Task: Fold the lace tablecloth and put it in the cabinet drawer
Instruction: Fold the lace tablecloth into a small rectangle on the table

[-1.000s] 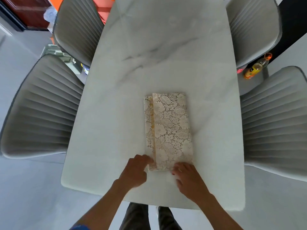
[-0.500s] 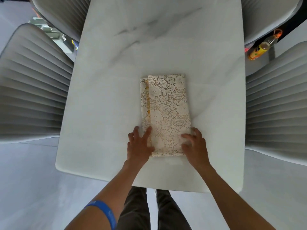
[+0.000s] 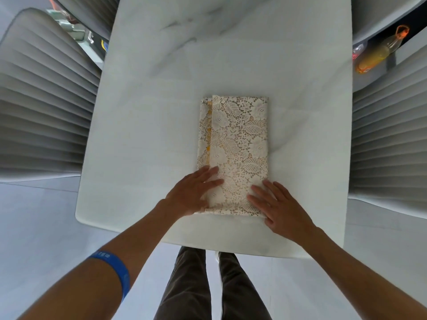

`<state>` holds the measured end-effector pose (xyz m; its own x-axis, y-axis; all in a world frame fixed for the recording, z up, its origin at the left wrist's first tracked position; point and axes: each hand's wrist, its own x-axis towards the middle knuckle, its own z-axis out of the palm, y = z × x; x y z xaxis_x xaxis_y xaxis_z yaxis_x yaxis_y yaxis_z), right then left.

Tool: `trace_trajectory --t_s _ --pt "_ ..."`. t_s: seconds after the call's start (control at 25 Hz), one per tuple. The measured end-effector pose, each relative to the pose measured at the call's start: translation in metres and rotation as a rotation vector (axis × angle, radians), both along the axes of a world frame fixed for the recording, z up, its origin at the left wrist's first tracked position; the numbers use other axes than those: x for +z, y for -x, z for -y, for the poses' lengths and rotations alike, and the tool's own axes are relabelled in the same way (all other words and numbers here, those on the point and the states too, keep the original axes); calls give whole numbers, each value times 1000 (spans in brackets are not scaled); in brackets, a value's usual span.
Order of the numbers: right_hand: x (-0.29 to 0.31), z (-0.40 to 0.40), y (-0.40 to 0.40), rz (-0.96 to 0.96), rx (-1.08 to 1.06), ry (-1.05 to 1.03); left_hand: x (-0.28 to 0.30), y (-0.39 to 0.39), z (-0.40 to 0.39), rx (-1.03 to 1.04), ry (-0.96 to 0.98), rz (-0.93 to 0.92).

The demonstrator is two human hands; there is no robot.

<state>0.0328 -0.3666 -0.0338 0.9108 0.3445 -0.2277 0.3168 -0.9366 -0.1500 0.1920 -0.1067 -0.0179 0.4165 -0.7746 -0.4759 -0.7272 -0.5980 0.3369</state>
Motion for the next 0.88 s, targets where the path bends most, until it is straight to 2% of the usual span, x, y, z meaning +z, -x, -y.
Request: trace_trajectory --t_s 0.08,0.16,0.2,0.28,0.36,0.4,0.48,0.56,0.6,0.64,0.72,0.8,0.88 --pt "-1 -3 -5 98 41 -38 -4 -4 -4 -40 17 -5" --pt "6 0 -12 165 -37 -262 -5 -15 -10 -143 -18 -20" --pt "14 5 -17 126 -151 -440 -5 -22 -13 -195 -52 -35" --pt "29 20 -33 -93 -448 -760 -2 -36 -14 -245 -83 -46" --pt "33 30 -47 -317 -708 -1015 -2 -37 -10 -103 68 -77" --pt "33 31 -50 -353 -765 -1046 -3 -33 -7 32 214 -124" --pt "32 28 -49 -304 -636 -883 -8 -21 -4 273 474 -224" --pt "28 23 -44 -237 -397 -602 -12 -14 -4 366 570 -264" --pt "24 24 -44 -187 -369 -556 -14 -16 -5 368 579 -292" --pt "22 25 -45 -152 -412 -600 -15 -19 -6 373 570 -342" --pt "19 27 -57 -238 -658 -820 -11 -29 -2 457 506 -496" --pt "14 29 -73 -348 -869 -957 -9 -38 9 668 436 -610" --pt "7 29 -85 -348 -984 -979 -10 -38 21 919 441 -600"
